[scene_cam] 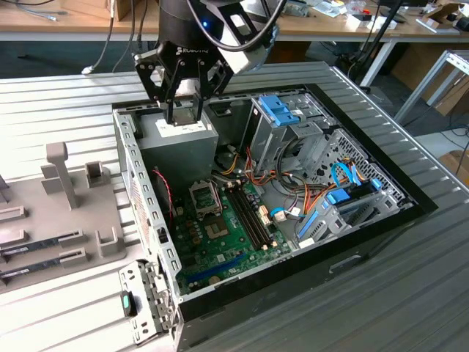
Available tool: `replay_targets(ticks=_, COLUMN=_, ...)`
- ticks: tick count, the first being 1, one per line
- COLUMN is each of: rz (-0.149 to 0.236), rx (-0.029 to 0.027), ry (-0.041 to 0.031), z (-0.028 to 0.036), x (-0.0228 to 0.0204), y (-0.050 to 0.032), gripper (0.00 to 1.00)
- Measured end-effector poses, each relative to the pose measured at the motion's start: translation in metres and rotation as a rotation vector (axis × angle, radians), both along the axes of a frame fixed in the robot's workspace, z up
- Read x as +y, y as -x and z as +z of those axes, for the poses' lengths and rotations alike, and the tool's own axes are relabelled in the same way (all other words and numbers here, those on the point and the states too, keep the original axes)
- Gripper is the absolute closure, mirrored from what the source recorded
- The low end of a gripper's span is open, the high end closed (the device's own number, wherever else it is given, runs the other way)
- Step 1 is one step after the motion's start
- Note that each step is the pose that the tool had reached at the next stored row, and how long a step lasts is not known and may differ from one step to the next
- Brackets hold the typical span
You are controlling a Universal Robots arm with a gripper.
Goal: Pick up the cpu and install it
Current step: 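Pick up the cpu and move it towards the insertion slot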
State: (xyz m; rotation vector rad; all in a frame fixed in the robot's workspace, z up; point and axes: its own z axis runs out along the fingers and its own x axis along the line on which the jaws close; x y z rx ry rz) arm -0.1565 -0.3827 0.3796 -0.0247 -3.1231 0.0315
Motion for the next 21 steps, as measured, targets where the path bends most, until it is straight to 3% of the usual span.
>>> replay_targets(ticks=21, rz=0.000, rx=0.0000, ry=0.0000, z=-0.0041, x=-0.0014, y=-0.0202, gripper=0.53)
